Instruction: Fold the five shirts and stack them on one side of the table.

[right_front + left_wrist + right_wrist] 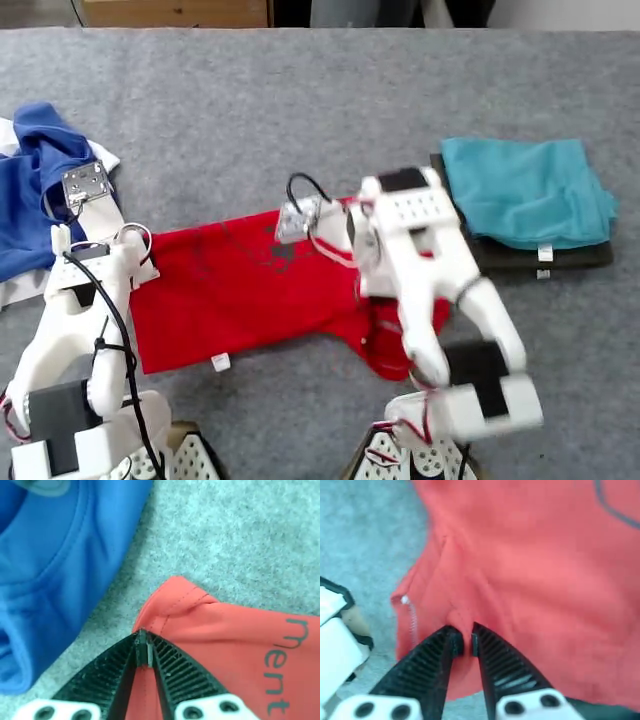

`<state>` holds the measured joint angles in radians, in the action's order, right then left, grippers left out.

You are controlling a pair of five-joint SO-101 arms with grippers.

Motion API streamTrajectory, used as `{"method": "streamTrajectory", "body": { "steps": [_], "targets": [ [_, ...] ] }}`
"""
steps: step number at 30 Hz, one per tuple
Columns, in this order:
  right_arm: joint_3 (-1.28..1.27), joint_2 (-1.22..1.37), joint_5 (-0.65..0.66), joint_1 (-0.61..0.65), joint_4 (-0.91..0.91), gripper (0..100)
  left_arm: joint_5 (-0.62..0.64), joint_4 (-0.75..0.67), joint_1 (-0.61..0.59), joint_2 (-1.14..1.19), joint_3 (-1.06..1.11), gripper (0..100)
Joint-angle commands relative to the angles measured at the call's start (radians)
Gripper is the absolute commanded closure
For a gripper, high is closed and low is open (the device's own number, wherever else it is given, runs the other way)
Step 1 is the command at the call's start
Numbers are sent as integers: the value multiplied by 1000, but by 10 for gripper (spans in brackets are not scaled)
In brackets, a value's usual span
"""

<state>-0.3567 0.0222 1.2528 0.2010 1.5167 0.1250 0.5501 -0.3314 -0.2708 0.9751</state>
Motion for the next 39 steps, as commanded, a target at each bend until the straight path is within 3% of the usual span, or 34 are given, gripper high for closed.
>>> {"method": "streamTrajectory", "body": {
  "steps": [1, 9, 14, 17, 25, 32, 36, 39],
  "targets": [
    [265, 142, -6, -12, 48, 984, 5, -12, -8, -26, -10, 971],
    [638, 453, 81, -12, 147, 976, 3, -12, -8, -26, -8, 971],
    [834, 591, 81, -18, 218, 829, 2, -12, -8, -26, -8, 971],
    [875, 575, 84, -15, 250, 768, 2, -12, -8, -26, -8, 971],
    [868, 440, 17, -23, 250, 766, 2, -12, -8, -26, -10, 971],
    [476, 93, 49, -46, 250, 967, 2, -12, -10, -26, -10, 971],
    [130, -170, 126, -44, 227, 874, 2, -12, -10, -29, -4, 971],
    [-79, -325, 130, -51, 103, 796, 2, -12, -10, -31, -4, 971]
  ]
}}
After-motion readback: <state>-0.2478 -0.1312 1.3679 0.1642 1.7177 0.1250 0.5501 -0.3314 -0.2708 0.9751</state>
